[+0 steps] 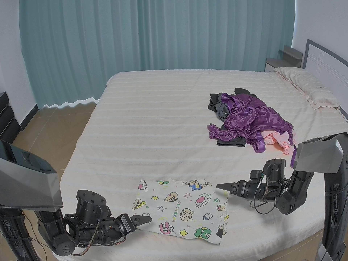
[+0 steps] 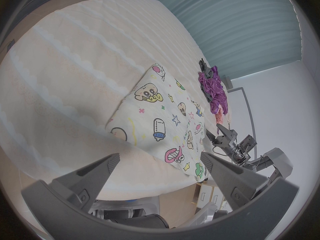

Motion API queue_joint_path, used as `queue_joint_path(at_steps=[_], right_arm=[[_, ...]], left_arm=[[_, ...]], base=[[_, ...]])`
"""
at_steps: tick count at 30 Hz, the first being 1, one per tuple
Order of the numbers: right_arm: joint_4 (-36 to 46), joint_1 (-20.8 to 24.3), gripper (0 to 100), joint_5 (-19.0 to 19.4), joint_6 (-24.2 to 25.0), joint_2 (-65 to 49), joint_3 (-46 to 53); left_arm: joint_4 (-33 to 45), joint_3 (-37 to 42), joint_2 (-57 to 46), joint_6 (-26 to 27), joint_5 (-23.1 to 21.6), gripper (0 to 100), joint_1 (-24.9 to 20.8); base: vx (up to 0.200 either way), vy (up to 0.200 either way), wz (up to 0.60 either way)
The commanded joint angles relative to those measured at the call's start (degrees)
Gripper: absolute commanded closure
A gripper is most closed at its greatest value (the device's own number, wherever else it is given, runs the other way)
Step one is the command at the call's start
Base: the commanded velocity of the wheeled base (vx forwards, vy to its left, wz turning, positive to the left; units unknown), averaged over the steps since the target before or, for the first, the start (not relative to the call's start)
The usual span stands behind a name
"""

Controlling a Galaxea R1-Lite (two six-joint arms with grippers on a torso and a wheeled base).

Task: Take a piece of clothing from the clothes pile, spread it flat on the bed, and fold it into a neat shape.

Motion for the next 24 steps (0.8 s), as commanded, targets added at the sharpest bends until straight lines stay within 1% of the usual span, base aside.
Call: queue_joint_path(at_steps=[1,6,7,9,10,12,13,16,20,24], right_arm=[[0.33,1.44,0,-0.43,-0.09,1.5,-0.23],[0.24,2.41,0,-0.61,-0.17,1.5,-0.05],[0.33,3.29,0,-1.75,-0.35,1.76,-0.4],[0.33,3.29,0,-1.93,-0.44,1.93,-0.67],[0.33,3.29,100,-2.02,-0.44,1.93,-0.67],[0.33,3.38,100,-2.37,-0.44,2.02,-0.84],[0.24,3.46,100,-3.51,-0.44,2.11,-0.93],[0.16,3.55,100,-4.92,-0.44,2.11,-0.75],[-1.43,3.55,100,-5.27,0.09,1.41,-0.14],[-3.36,3.29,100,-7.73,0.26,1.58,-0.49]], left_arm=[[0.01,-0.15,0.12,-0.02,0.01,0,0.0],[0.01,-0.15,0.21,0.06,0.01,0,0.0],[0.01,-0.15,0.47,0.06,0.1,0,0.0],[0.01,-0.15,0.47,-0.02,0.1,0,0.0],[0.01,-0.23,0.47,0.06,0.1,0,-0.09],[0.01,-0.23,0.47,-0.02,0.1,0,-0.09],[0.01,-0.23,0.47,-0.02,0.1,0,0.0],[0.01,-0.23,0.47,-0.02,0.1,0,0.0],[0.01,-0.23,0.56,-0.02,0.19,0,0.0],[0.01,-0.23,0.56,-0.02,0.19,0,0.0]], base=[[0.0,0.0,0.0],[0.0,0.0,0.0],[0.0,0.0,0.0],[0.0,0.0,0.0],[0.0,0.0,0.0],[0.0,0.0,0.0],[0.0,0.0,0.0],[0.0,0.0,0.0],[0.0,0.0,0.0],[0.0,0.0,0.0]])
